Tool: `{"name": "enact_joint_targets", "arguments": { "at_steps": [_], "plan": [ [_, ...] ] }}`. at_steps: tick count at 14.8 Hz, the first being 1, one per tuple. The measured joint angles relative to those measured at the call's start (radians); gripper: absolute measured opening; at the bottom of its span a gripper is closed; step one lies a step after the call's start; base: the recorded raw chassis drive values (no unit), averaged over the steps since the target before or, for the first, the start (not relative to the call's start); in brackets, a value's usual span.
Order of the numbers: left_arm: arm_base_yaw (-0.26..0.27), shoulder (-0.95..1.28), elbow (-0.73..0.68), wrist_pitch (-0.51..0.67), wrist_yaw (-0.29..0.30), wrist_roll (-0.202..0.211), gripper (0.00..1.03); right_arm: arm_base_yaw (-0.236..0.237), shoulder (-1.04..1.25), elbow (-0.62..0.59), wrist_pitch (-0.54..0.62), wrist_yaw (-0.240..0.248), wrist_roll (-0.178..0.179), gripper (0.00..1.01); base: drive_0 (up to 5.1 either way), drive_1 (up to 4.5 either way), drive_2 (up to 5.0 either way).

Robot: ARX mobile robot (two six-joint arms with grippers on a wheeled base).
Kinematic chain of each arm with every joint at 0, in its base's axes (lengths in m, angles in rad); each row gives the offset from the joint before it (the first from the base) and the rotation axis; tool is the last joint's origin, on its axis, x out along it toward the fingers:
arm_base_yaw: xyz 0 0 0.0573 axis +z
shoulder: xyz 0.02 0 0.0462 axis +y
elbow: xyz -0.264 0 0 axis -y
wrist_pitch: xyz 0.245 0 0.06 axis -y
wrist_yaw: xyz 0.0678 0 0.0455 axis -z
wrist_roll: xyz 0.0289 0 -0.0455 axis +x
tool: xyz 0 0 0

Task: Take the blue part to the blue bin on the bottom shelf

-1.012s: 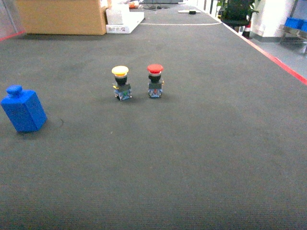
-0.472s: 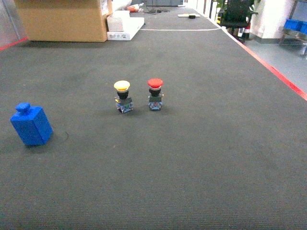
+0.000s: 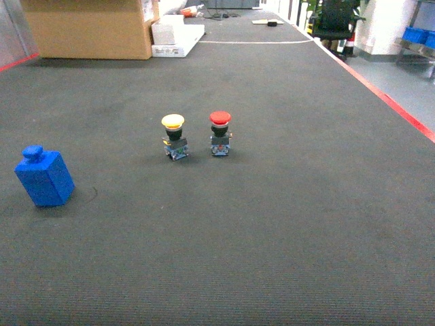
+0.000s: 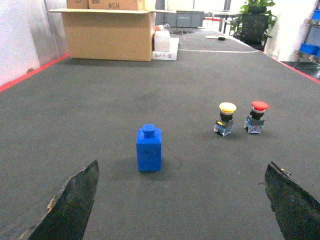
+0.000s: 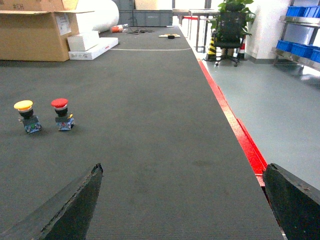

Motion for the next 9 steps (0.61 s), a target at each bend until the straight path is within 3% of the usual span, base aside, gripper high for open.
{"name": "enact_joint_targets", "arguments": {
  "at_steps": [1,2,4,7,9],
  "plan": [
    [-0.043,0.067,0.047,-0.14,-0.097,-0.027,0.98,0.0,0.0,0.0,0.0,0.001,0.0,0.98,0.0,0.0,0.0],
    [-0.068,0.162,0.072,-0.158,-0.169,-0.032,0.98,0.0,0.0,0.0,0.0,0.0,0.0,0.98,0.0,0.0,0.0],
    [-0.068,0.301,0.075,-0.013,-0.23,-0.042,0.98,0.0,0.0,0.0,-0.001,0.0,0.0,0.98,0.0,0.0,0.0],
    [-0.039,0.806,0.153,0.444,-0.104,-0.061,0.98,0.0,0.0,0.0,0.0,0.0,0.0,0.98,0.0,0.0,0.0],
    [0.003,1.242,0.297,0.748,-0.09,-0.061,0.98,0.0,0.0,0.0,0.0,0.0,0.0,0.98,0.0,0.0,0.0]
  ]
}}
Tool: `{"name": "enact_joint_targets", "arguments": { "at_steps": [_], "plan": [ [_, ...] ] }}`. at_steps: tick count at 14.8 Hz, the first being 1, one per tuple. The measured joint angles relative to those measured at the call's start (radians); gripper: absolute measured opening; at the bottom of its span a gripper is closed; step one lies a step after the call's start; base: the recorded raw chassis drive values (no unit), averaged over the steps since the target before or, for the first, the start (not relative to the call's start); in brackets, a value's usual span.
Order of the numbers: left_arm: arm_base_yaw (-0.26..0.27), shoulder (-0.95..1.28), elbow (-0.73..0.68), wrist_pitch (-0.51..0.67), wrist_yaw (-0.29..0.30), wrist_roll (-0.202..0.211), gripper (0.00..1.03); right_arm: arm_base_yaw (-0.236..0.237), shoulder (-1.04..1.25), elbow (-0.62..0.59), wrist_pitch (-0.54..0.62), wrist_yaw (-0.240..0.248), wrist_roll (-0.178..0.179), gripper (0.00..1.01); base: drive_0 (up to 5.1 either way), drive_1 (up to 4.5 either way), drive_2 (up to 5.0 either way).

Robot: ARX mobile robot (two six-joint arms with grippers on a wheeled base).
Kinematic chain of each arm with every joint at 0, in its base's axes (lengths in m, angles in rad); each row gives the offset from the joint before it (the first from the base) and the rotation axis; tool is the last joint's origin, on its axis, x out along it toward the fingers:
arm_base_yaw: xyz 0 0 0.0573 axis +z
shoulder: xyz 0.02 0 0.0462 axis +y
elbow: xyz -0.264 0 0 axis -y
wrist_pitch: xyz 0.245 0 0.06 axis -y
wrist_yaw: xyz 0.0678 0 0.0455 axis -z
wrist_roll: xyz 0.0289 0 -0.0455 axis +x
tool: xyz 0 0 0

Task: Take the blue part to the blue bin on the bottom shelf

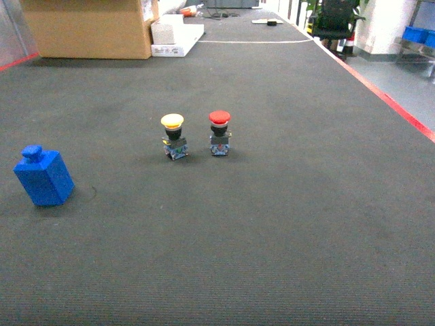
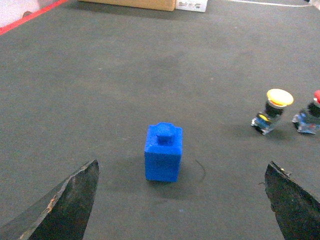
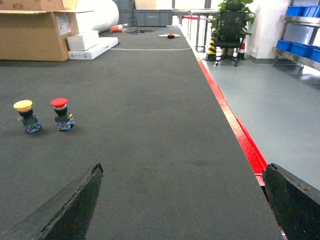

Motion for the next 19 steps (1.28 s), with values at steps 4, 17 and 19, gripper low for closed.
{"name": "enact_joint_targets", "arguments": {
  "at_steps": [4,17,19],
  "plan": [
    [0.051,0.458,0.204,0.024,0.027,-0.014,0.98,0.0,0.0,0.0,0.0,0.0,0.0,0.98,0.0,0.0,0.0],
    [0.083,0.737,0.475,-0.025,0.145,0.027,0.98,0.0,0.0,0.0,0.0,0.0,0.0,0.98,0.0,0.0,0.0],
    [0.079,0.824,0.546,0.005,0.115,0.058,0.98,0.0,0.0,0.0,0.0,0.0,0.0,0.98,0.0,0.0,0.0]
  ]
}}
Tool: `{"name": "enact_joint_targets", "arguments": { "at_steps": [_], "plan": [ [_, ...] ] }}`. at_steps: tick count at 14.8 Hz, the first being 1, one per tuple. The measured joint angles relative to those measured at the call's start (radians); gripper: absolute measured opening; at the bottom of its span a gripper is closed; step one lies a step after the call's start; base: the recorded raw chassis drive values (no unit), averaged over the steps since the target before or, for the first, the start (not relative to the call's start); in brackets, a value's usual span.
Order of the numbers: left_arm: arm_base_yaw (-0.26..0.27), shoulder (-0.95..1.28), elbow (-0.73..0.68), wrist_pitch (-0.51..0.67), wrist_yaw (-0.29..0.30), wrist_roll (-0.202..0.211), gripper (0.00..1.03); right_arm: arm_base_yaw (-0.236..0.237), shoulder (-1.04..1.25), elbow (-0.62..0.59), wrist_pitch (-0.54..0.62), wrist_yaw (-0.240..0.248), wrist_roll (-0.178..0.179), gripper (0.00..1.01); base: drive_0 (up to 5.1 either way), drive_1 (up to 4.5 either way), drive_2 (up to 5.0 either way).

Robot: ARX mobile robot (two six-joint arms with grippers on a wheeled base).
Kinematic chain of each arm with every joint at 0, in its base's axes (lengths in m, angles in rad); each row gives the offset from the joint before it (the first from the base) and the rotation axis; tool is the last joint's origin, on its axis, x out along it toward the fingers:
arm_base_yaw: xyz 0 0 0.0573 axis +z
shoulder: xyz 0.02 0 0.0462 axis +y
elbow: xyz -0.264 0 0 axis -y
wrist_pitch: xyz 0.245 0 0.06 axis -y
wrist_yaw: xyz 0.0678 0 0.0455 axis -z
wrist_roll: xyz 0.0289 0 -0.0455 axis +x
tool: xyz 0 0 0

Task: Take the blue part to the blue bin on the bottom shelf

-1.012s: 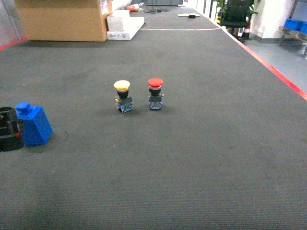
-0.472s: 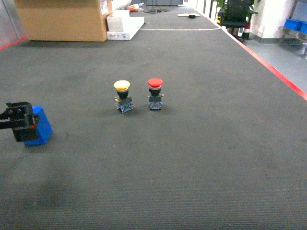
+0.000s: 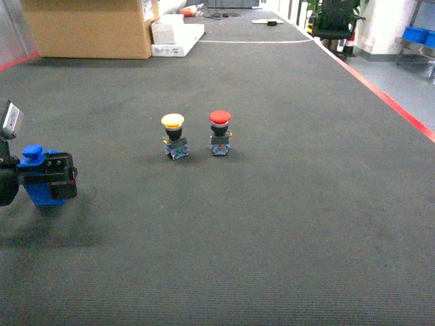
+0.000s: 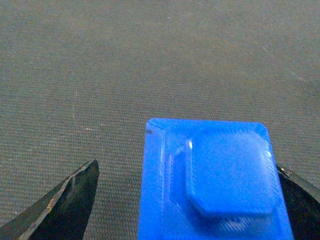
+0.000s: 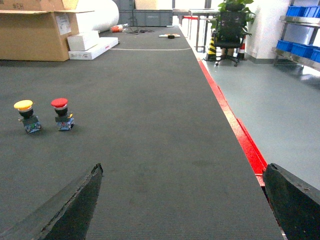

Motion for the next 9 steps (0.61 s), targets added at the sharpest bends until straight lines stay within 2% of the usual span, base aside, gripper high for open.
{"name": "enact_joint_targets", "arguments": {
  "at_steps": [3,4,7,8,9],
  "plan": [
    [-0.004,0.028,0.043,0.02,-0.018,0.032,0.98,0.0,0.0,0.0,0.0,0.0,0.0,0.98,0.0,0.0,0.0],
    [-0.004,0.039,0.062,0.007,-0.027,0.04,0.88,0.0,0.0,0.0,0.0,0.0,0.0,0.98,0.0,0.0,0.0],
    [-0.004,0.06,0.076,-0.004,-0.027,0.029,0.5,0.0,0.0,0.0,0.0,0.0,0.0,0.98,0.0,0.0,0.0],
    [-0.003,0.06,0.076,-0.005,-0.027,0.023,0.45,0.0,0.0,0.0,0.0,0.0,0.0,0.98,0.0,0.0,0.0],
    [-0.002,0.051,0.07,-0.012,-0.027,0.018,0.45,0.0,0.0,0.0,0.0,0.0,0.0,0.98,0.0,0.0,0.0]
  ]
}}
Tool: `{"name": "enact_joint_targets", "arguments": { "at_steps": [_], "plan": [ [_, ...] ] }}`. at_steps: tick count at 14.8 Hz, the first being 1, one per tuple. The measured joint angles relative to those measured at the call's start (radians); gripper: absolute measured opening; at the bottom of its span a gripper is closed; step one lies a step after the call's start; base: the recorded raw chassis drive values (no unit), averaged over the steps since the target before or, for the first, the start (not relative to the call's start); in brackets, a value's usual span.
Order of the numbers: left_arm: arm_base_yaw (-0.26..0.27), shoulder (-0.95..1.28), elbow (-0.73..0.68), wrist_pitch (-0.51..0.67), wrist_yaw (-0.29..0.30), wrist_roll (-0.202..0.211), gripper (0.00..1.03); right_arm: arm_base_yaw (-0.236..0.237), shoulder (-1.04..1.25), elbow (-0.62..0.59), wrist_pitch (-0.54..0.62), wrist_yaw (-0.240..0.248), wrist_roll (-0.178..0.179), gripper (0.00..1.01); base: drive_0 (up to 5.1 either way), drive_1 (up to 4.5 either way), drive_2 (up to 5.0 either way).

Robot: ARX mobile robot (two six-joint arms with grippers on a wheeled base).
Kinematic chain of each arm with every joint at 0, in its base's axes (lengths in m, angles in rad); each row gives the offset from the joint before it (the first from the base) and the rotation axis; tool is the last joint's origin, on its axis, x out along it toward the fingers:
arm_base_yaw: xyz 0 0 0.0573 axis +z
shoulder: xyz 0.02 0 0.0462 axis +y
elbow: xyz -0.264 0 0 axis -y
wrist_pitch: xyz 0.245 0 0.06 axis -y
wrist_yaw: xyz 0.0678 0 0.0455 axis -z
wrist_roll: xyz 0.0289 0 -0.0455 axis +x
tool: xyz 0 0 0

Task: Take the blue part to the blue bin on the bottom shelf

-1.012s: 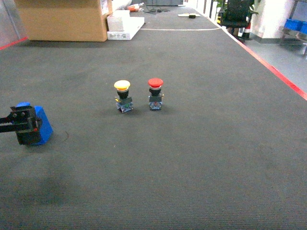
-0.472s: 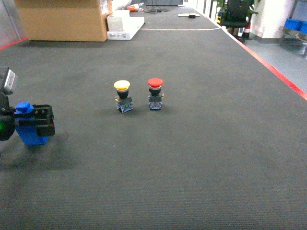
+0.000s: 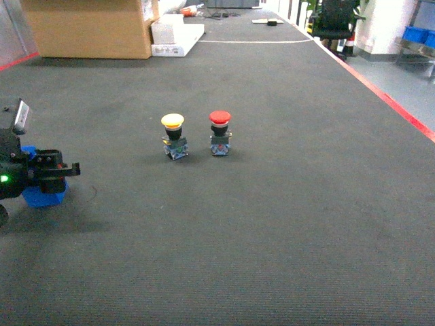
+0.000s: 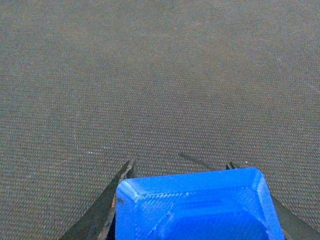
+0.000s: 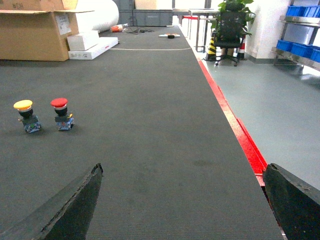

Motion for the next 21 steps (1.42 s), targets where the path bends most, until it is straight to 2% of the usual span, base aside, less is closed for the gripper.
{"name": "enact_joint_targets", "arguments": {
  "at_steps": [3,4,5,7,9,11,12,13,14,18,21],
  "plan": [
    [0.016,-0.185,-0.181,0.034,0.016,-0.047,0.45,0.0,0.0,0.0,0.0,0.0,0.0,0.98,0.0,0.0,0.0],
    [0.021,-0.337,-0.296,0.034,0.011,-0.067,0.45,0.0,0.0,0.0,0.0,0.0,0.0,0.98,0.0,0.0,0.0],
    [0.019,-0.462,-0.373,0.011,0.001,-0.068,0.45,0.0,0.0,0.0,0.0,0.0,0.0,0.98,0.0,0.0,0.0],
    [-0.005,-0.748,-0.452,-0.127,-0.014,-0.064,0.45,0.0,0.0,0.0,0.0,0.0,0.0,0.98,0.0,0.0,0.0],
    [-0.04,-1.043,-0.457,-0.273,-0.056,-0.056,0.44,0.0,0.0,0.0,0.0,0.0,0.0,0.98,0.0,0.0,0.0],
    [-0.073,-1.336,-0.495,-0.478,-0.13,-0.068,0.44,0.0,0.0,0.0,0.0,0.0,0.0,0.98,0.0,0.0,0.0],
    [-0.092,-1.49,-0.524,-0.62,-0.172,-0.082,0.44,0.0,0.0,0.0,0.0,0.0,0.0,0.98,0.0,0.0,0.0],
    [-0.11,-1.623,-0.534,-0.741,-0.201,-0.092,0.44,0.0,0.0,0.0,0.0,0.0,0.0,0.98,0.0,0.0,0.0],
    [-0.123,-1.746,-0.534,-0.847,-0.204,-0.106,0.44,0.0,0.0,0.0,0.0,0.0,0.0,0.98,0.0,0.0,0.0],
    [-0.117,-1.849,-0.537,-0.911,-0.204,-0.109,0.44,0.0,0.0,0.0,0.0,0.0,0.0,0.98,0.0,0.0,0.0],
    [-0.086,-1.864,-0.555,-0.917,-0.213,-0.101,0.44,0.0,0.0,0.0,0.0,0.0,0.0,0.98,0.0,0.0,0.0]
  ]
}}
